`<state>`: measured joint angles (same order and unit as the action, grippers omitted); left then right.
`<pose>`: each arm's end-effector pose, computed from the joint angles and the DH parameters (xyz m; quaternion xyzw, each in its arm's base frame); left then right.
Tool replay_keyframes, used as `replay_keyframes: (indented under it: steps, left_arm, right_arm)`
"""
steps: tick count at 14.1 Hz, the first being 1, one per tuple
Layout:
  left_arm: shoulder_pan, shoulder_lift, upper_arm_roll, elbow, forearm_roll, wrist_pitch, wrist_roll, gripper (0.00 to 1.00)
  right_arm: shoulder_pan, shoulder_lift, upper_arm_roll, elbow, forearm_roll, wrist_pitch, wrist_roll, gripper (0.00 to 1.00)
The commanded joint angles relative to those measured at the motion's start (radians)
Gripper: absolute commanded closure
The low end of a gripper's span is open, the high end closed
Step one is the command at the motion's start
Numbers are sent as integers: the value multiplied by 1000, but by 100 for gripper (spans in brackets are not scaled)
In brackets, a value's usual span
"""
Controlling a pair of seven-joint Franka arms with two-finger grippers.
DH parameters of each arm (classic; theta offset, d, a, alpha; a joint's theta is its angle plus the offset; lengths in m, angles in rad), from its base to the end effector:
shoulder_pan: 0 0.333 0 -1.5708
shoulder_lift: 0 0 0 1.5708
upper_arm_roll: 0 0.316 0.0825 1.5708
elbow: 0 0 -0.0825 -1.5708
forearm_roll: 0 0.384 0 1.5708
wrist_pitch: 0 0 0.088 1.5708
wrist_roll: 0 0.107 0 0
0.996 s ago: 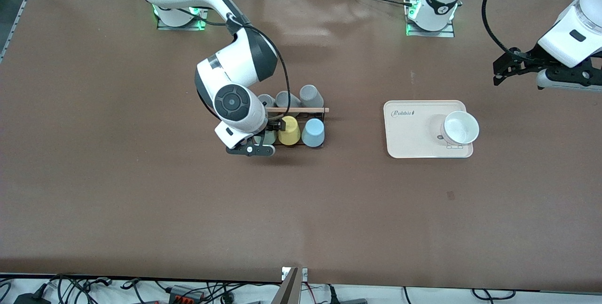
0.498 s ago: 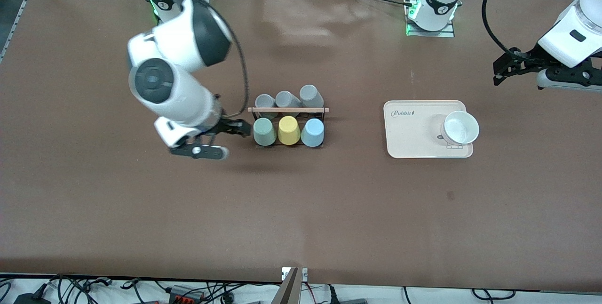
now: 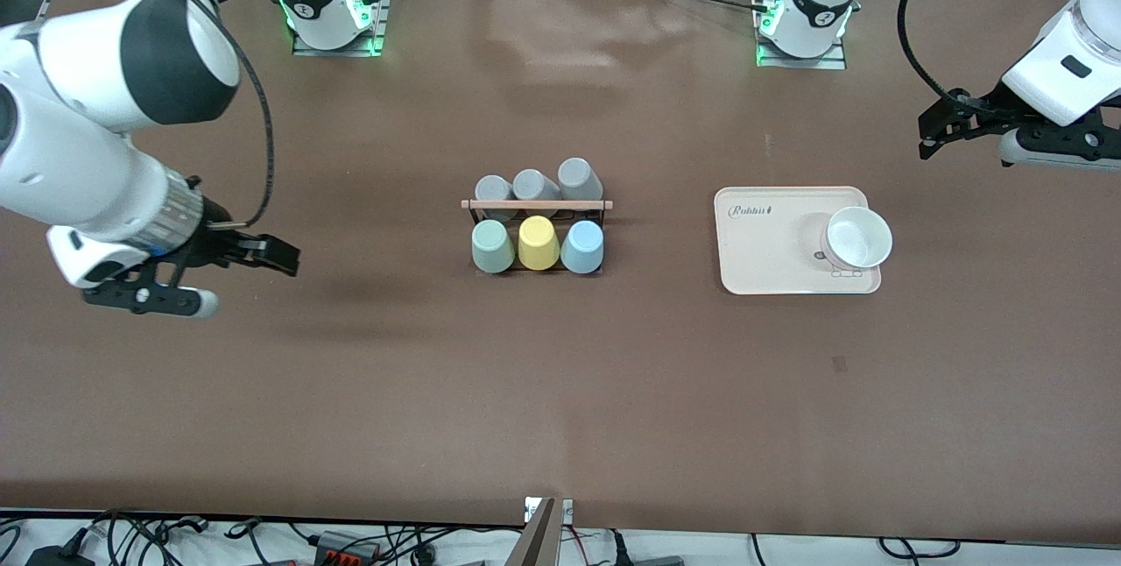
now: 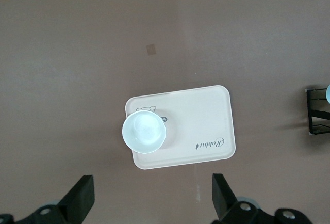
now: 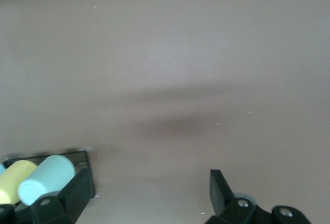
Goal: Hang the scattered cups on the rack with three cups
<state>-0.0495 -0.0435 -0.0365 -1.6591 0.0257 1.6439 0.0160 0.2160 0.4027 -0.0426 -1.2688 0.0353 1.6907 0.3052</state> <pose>0.5452 -0.0448 0.6131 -0.9985 0.0517 -0.0146 0.0131 0.6683 0.1262 0.5298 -0.9977 0.0660 -0.0073 0.0113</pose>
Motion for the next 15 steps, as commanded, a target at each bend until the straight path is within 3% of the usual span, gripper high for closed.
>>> replay_keyframes:
  steps: [1, 6, 10, 12, 15]
  left_arm:
    - [3, 4, 3, 13, -10, -15, 16, 0]
    - [3, 4, 3, 13, -10, -15, 16, 0]
    - [3, 4, 3, 15, -10, -15, 16, 0]
    - [3, 4, 3, 13, -10, -15, 16, 0]
    - [3, 4, 3, 13, -10, -15, 16, 0]
  right_arm:
    - [-53, -45, -20, -11, -2, -16, -66, 0]
    - [-196, -97, -11, -14, -2, -6, -323, 0]
    - [-218, -131, -10, -26, -11, -16, -376, 0]
    - [-218, -168, -10, -84, -17, 1, -386, 0]
    - [-215, -292, -11, -292, -40, 114, -403, 0]
